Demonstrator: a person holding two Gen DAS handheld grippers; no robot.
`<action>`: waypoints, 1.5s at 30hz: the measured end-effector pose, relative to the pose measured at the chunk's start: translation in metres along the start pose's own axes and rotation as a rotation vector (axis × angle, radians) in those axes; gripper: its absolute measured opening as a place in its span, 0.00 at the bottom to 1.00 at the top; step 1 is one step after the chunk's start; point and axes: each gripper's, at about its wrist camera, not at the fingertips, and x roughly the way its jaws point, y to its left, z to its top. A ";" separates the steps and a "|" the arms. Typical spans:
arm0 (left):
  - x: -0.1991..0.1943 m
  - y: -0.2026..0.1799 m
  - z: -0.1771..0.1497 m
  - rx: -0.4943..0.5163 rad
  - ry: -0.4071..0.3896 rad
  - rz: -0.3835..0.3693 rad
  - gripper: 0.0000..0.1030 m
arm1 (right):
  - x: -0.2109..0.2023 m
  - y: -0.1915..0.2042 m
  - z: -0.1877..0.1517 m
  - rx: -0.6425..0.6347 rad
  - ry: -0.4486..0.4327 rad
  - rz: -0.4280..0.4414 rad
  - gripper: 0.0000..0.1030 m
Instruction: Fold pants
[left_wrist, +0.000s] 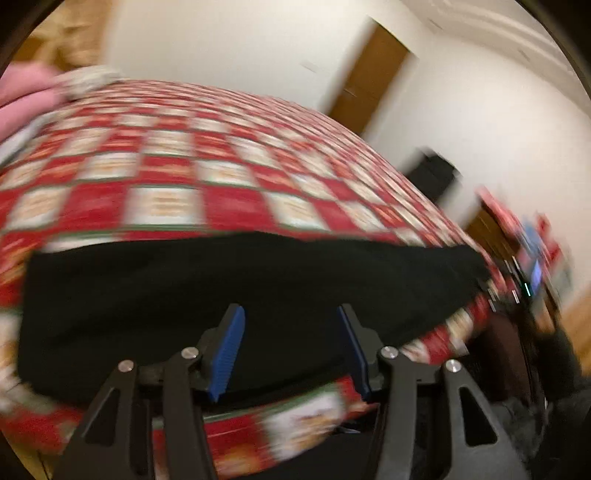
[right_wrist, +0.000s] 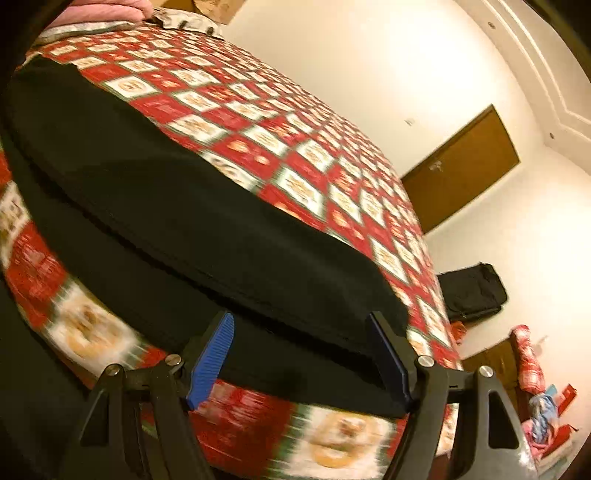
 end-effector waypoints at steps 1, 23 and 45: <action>0.018 -0.017 0.001 0.041 0.036 -0.045 0.52 | 0.001 -0.006 -0.003 0.004 -0.001 -0.006 0.71; 0.154 -0.121 -0.006 0.289 0.302 -0.131 0.08 | 0.011 -0.016 -0.007 0.012 -0.022 -0.070 0.04; 0.124 -0.114 -0.009 0.251 0.283 -0.213 0.05 | -0.017 0.002 -0.039 0.006 0.000 -0.080 0.65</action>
